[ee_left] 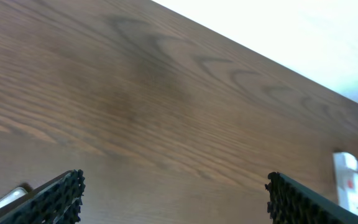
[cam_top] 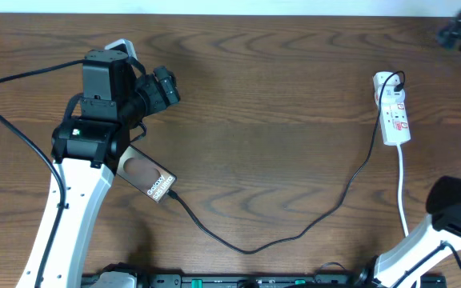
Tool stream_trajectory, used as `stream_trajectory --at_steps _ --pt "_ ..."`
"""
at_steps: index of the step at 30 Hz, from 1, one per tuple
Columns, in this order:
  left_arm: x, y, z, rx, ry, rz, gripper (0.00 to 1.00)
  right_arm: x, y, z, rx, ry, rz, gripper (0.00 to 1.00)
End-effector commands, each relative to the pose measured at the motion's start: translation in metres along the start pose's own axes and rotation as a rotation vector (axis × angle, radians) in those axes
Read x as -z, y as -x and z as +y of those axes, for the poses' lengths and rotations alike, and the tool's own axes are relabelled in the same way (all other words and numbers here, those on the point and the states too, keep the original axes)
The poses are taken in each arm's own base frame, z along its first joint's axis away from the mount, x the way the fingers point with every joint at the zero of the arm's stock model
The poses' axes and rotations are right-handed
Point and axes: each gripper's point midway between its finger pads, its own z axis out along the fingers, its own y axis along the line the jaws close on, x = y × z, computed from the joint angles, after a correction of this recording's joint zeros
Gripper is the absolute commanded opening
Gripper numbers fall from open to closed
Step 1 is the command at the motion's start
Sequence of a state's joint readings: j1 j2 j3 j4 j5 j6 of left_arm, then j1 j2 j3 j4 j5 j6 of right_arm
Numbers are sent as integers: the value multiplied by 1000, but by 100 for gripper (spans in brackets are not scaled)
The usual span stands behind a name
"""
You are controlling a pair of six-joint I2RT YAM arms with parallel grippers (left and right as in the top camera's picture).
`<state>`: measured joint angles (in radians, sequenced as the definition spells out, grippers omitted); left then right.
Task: Plug charger to phone and switch on socket
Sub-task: 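Move the right gripper over the orange switch beside the plugged socket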
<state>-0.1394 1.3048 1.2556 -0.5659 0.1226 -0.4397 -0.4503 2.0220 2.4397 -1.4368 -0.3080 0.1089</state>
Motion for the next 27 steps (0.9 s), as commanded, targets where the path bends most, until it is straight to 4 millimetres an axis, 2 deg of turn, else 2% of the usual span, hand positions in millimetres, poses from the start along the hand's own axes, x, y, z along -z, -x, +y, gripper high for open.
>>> stream_trajectory --at_steps 1,7,9,15,20,27 --pt "4 14 6 -23 57 -56 92 -14 0 -17 28 71 36 99" --pt "4 14 6 -23 57 -56 92 -63 -18 -50 13 117 172 99" --pt "4 14 6 -23 57 -56 92 -85 -30 -52 30 164 236 99" --pt "4 8 9 -23 70 -33 92 -130 -55 -67 -14 192 363 99" --pt "4 7 10 -23 72 -27 92 -148 -70 -74 -29 200 429 99" --pt "4 6 10 -23 73 -27 92 -155 -71 -75 -25 201 429 99"
